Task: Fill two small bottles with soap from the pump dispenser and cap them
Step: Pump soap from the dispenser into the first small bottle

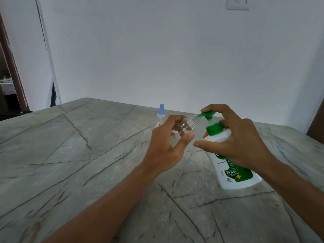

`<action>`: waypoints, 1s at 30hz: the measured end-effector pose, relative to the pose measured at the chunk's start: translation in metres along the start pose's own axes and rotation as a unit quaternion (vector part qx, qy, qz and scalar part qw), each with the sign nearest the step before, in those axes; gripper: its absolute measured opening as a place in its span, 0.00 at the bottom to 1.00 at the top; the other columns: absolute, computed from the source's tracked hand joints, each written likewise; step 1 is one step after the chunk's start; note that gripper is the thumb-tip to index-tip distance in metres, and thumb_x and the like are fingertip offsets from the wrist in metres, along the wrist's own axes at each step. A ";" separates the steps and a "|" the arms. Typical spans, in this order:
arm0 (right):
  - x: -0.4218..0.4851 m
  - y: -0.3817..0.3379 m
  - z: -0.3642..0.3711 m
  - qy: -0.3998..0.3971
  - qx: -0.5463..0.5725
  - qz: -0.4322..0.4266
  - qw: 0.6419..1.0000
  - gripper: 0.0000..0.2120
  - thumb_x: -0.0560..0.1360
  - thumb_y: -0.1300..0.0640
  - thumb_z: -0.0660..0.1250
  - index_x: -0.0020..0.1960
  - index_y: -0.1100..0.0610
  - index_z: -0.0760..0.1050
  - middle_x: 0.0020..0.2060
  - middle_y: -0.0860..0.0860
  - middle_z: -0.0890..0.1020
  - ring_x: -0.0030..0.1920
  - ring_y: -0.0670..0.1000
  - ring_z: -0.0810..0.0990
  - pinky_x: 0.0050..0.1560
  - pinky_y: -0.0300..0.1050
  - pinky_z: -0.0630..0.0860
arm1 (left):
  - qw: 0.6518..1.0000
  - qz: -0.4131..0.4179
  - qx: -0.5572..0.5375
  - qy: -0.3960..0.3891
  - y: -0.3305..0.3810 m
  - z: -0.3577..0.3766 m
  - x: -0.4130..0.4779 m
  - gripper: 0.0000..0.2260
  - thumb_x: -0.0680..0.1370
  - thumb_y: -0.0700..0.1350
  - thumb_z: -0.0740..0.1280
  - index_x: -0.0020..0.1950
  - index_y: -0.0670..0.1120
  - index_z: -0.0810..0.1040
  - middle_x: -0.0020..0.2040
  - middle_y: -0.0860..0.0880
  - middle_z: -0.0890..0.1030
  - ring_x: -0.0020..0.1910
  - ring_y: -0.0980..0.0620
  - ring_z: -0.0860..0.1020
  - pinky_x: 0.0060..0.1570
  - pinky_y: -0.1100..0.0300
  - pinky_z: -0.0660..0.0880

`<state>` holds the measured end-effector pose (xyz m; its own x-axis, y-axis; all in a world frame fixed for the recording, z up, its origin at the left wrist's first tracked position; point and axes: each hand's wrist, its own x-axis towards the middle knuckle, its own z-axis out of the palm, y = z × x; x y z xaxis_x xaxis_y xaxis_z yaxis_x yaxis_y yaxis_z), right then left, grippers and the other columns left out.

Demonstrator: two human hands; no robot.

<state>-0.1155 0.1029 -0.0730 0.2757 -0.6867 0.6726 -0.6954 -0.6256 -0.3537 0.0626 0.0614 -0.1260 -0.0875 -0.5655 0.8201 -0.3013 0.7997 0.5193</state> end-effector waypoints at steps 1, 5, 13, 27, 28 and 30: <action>0.001 0.000 0.000 -0.005 -0.002 -0.003 1.000 0.31 0.57 0.33 0.70 0.57 0.29 0.62 0.42 0.27 0.73 0.43 0.28 0.76 0.37 0.20 0.70 | 1.000 0.001 0.000 0.004 0.000 0.000 0.000 0.16 0.76 0.50 0.69 0.60 0.44 0.76 0.52 0.55 0.83 0.51 0.60 0.81 0.49 0.64 0.77; 0.000 0.002 0.000 -0.003 0.000 -0.007 1.000 0.34 0.58 0.33 0.71 0.60 0.28 0.60 0.44 0.26 0.73 0.46 0.29 0.76 0.38 0.20 0.70 | 1.000 0.002 -0.003 0.008 0.000 0.000 0.000 0.16 0.76 0.49 0.69 0.60 0.44 0.76 0.52 0.55 0.83 0.50 0.60 0.81 0.49 0.63 0.78; -0.001 0.004 -0.001 0.017 0.007 0.002 1.000 0.29 0.59 0.42 0.78 0.53 0.33 0.66 0.38 0.29 0.76 0.40 0.29 0.78 0.35 0.21 0.70 | 1.000 0.000 -0.006 -0.003 0.001 0.001 0.000 0.16 0.76 0.50 0.69 0.61 0.46 0.75 0.51 0.59 0.81 0.51 0.60 0.81 0.50 0.66 0.77; 0.000 0.001 0.001 0.007 -0.009 0.006 1.000 0.31 0.58 0.39 0.77 0.54 0.29 0.63 0.41 0.28 0.72 0.39 0.29 0.77 0.35 0.20 0.70 | 1.000 0.008 -0.008 -0.001 0.000 0.000 0.000 0.15 0.76 0.49 0.69 0.60 0.44 0.75 0.52 0.55 0.82 0.50 0.59 0.81 0.48 0.68 0.77; 0.000 0.001 0.001 0.012 -0.003 0.007 1.000 0.30 0.58 0.38 0.77 0.53 0.30 0.64 0.40 0.28 0.73 0.38 0.29 0.78 0.34 0.21 0.71 | 1.000 0.010 -0.006 -0.003 -0.001 0.000 0.000 0.15 0.76 0.49 0.69 0.60 0.44 0.75 0.51 0.55 0.82 0.50 0.59 0.81 0.49 0.67 0.77; 0.000 0.001 0.000 0.015 0.010 0.007 1.000 0.29 0.56 0.37 0.75 0.53 0.32 0.65 0.40 0.28 0.73 0.39 0.28 0.77 0.33 0.22 0.70 | 1.000 0.010 -0.004 -0.006 -0.001 0.001 -0.001 0.15 0.76 0.49 0.69 0.60 0.44 0.75 0.52 0.55 0.83 0.50 0.58 0.81 0.50 0.62 0.78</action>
<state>-0.1158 0.1028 -0.0737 0.2454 -0.6839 0.6871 -0.6856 -0.6235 -0.3758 0.0624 0.0611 -0.1278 -0.1058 -0.5513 0.8276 -0.2909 0.8130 0.5044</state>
